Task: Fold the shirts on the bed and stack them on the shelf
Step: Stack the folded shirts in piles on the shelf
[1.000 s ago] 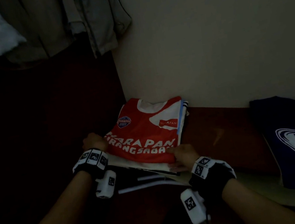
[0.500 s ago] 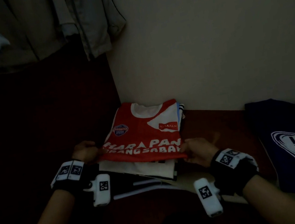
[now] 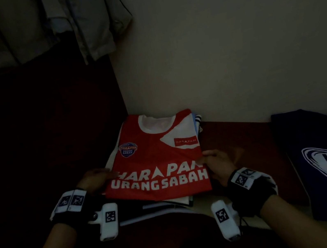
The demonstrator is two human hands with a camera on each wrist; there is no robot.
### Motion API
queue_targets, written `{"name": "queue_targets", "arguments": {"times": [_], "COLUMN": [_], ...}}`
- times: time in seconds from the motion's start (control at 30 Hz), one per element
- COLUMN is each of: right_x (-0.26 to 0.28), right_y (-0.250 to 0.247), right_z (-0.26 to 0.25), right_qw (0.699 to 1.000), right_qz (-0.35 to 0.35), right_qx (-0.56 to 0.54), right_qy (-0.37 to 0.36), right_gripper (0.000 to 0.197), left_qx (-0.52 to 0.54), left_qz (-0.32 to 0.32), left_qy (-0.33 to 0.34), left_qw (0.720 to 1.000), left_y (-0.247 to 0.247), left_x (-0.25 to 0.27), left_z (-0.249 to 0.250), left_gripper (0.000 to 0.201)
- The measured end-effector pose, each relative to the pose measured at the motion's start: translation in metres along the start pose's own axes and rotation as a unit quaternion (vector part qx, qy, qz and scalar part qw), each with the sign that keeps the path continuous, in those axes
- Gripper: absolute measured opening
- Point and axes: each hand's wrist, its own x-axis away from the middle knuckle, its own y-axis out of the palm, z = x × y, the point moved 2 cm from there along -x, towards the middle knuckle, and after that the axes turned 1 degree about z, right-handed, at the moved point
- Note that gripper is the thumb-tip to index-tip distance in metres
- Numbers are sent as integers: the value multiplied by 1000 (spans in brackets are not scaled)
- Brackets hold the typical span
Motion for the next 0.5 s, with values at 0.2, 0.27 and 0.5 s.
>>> {"name": "queue_targets", "arguments": {"times": [0.2,0.27,0.5], "right_x": [-19,-28,-42], "right_y": [13,16,11], "right_z": [1,-5,-28], "right_qw": [1000,999,990], "right_qz": [-10,10,-38], "right_qx": [17,7,42], "right_qy": [-17,-38,-131], "right_gripper": [64,71,46], "left_qx": [-6,5,0], "left_qz": [-21,31,67], "left_qy": [18,33,110], "left_qw": [1000,999,992], "left_y": [31,36,40], "left_x": [18,17,5], "left_z": [23,35,64], "left_gripper": [77,89,75]}}
